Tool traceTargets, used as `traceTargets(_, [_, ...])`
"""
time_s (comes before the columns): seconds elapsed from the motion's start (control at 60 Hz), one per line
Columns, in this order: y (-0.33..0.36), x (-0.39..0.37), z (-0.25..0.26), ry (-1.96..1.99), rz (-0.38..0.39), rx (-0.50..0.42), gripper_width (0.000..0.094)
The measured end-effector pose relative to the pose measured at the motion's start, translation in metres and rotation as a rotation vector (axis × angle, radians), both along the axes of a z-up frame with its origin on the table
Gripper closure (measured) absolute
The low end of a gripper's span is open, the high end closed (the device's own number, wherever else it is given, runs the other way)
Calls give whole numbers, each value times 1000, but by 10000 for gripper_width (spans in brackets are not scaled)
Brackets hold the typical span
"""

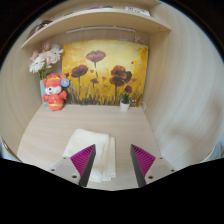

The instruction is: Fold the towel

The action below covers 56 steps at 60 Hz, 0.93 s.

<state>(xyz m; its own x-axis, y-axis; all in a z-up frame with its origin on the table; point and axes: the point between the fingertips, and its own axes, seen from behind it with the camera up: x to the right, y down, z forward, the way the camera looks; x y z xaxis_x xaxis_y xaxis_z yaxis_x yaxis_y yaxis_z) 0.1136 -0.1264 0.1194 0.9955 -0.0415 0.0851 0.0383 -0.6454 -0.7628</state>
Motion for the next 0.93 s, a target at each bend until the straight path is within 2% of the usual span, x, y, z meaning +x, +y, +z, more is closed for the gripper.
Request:
traceTargets(0.317, [-43, -51, 104, 17, 49, 167, 250])
traceTargets(0.5, [-104, -94, 109, 40, 50, 197, 251])
traceTargets(0.667, [-157, -125, 101, 28, 78, 171, 249])
traceTargets(0.933, [-194, -161, 97, 18, 127, 157, 251])
